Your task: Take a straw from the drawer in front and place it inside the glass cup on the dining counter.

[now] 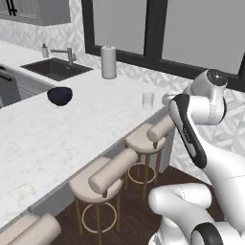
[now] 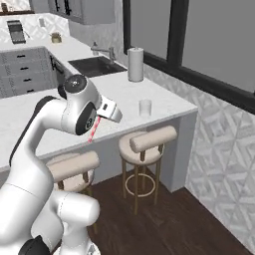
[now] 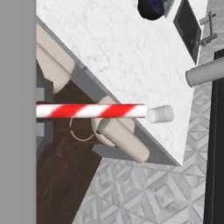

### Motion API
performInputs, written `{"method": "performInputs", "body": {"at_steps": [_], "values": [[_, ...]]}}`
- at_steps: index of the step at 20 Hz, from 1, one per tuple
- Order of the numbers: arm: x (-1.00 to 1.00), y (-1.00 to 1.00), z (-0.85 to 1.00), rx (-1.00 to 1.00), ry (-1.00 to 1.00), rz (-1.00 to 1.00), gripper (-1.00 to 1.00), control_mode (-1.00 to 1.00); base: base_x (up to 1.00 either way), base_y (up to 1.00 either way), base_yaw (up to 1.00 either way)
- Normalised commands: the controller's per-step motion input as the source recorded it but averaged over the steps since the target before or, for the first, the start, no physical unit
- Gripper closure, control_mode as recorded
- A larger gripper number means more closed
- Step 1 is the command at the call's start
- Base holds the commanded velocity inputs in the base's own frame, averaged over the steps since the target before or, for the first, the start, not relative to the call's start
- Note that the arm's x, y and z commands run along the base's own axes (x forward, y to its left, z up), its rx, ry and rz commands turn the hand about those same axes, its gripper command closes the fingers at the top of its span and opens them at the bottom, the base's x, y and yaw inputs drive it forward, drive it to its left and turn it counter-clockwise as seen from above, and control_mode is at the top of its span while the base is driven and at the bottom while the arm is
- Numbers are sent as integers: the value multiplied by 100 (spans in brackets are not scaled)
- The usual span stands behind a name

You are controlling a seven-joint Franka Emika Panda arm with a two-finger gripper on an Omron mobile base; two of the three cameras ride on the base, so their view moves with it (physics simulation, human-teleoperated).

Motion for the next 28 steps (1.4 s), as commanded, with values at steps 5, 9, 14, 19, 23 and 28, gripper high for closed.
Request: {"method": "performInputs", "body": {"at_steps": [5, 9, 14, 19, 23, 28], "values": [[0, 0, 0, 0, 0, 0, 100, 100, 27, -91, 47], [0, 0, 0, 0, 0, 0, 100, 100, 18, -92, 49], [0, 0, 0, 0, 0, 0, 100, 100, 16, -97, 48], [0, 0, 0, 0, 0, 0, 100, 100, 42, -92, 40], [0, 0, 0, 0, 0, 0, 100, 100, 87, -45, 31], [0, 0, 0, 0, 0, 0, 100, 100, 86, -7, 24]]}}
